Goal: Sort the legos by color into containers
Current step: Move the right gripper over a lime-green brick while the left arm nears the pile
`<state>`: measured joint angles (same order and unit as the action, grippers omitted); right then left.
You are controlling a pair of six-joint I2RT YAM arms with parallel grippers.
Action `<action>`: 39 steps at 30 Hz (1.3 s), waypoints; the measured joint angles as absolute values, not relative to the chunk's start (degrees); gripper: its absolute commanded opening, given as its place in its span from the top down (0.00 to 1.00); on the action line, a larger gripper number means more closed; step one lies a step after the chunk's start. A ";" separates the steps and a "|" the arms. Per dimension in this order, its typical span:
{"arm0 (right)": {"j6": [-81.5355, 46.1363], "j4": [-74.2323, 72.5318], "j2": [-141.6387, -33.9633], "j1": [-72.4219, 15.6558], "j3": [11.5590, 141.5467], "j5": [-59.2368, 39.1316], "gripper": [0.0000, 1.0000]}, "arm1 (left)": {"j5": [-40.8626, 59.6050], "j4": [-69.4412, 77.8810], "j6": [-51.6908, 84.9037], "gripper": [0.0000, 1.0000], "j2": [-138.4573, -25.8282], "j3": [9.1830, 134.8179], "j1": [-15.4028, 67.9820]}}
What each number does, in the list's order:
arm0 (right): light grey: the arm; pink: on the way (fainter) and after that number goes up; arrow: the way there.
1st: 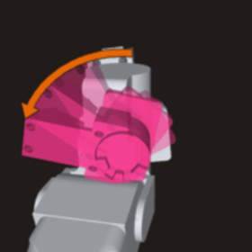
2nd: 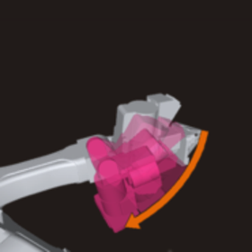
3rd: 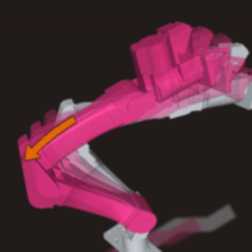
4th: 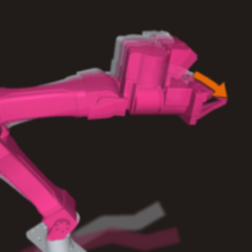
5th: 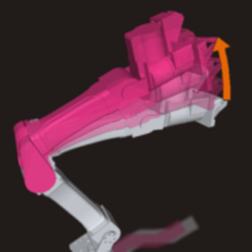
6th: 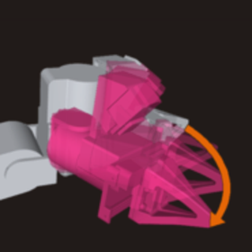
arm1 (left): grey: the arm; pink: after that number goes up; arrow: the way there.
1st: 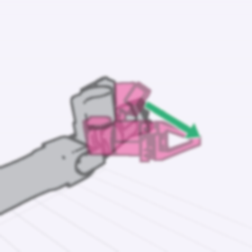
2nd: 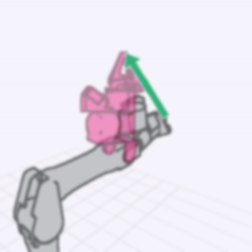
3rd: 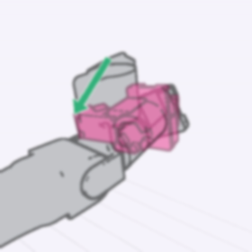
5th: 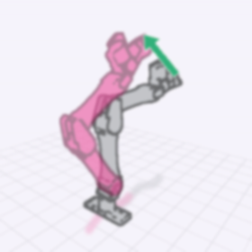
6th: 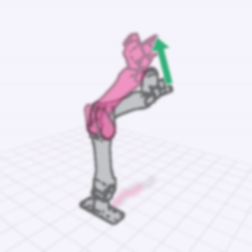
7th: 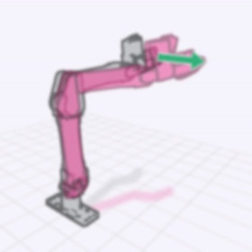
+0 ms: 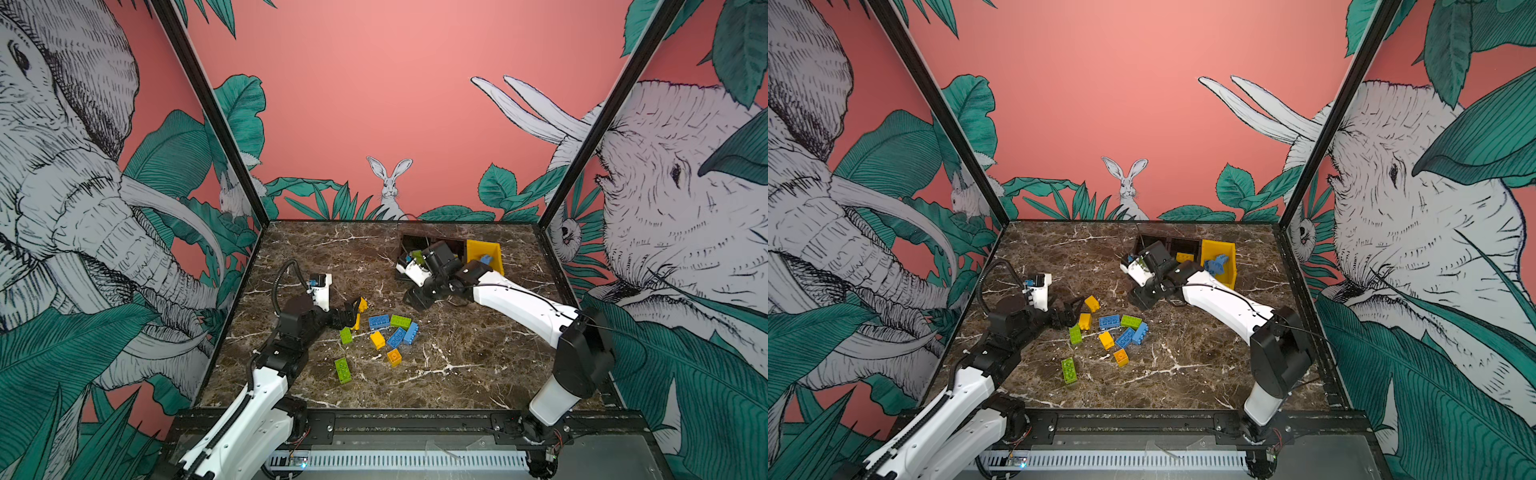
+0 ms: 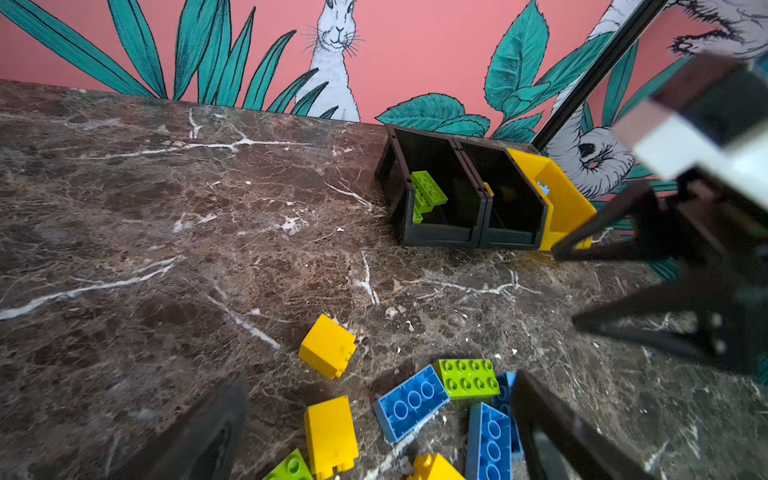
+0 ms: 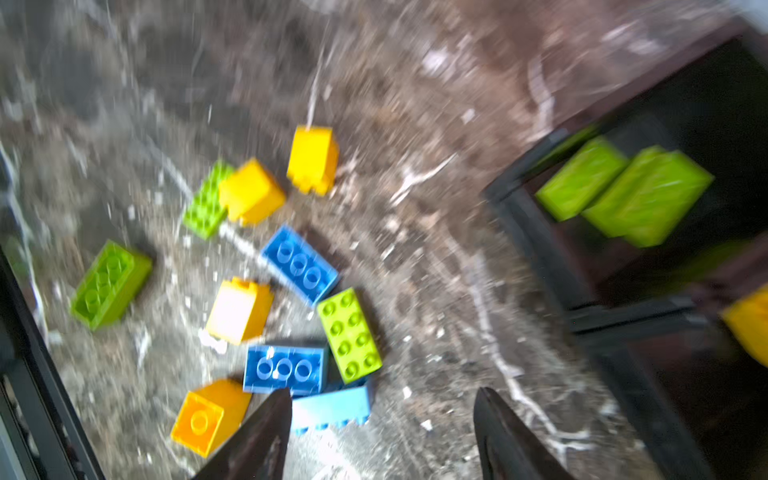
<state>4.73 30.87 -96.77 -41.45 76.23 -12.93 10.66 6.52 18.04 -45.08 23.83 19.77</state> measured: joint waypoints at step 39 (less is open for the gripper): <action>12.51 36.60 -118.58 -45.82 87.53 -7.66 0.35 | 4.19 17.85 14.98 0.01 -44.01 17.02 19.86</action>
<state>12.51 36.60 -118.58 -45.82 87.53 -7.66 4.19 17.85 14.98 -44.01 17.02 19.86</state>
